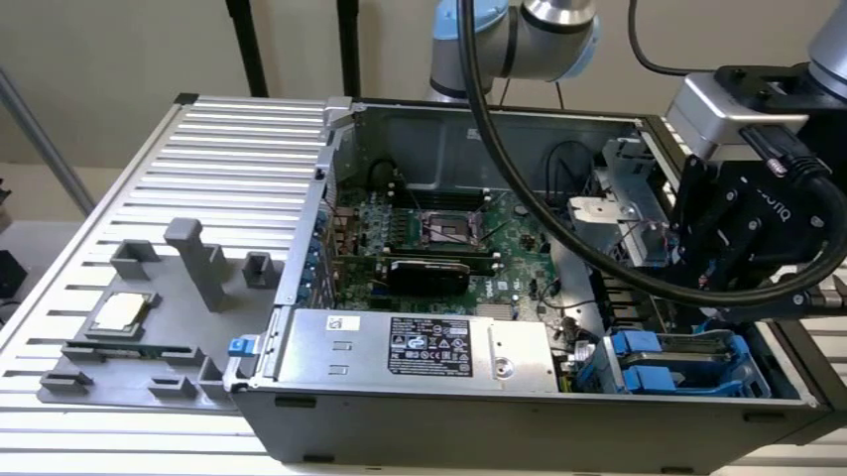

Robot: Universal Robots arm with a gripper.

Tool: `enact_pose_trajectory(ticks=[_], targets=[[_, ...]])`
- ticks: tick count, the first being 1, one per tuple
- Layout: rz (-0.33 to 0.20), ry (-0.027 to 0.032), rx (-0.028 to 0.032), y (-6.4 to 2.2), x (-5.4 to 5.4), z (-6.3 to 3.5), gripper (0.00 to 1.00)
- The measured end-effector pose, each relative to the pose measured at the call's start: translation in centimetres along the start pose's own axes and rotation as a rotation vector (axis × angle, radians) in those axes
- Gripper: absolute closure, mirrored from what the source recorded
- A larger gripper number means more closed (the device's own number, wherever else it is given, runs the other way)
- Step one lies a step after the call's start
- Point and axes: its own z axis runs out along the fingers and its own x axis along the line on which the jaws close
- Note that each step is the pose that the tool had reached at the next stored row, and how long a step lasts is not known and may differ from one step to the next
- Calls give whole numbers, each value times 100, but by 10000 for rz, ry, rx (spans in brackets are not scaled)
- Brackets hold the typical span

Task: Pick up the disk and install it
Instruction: 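Insert the disk into the insertion slot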

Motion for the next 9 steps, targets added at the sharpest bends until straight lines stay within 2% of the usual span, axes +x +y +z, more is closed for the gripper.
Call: enact_pose_trajectory(ticks=[9], targets=[[-1,-1,0,-1,0,0,100]])
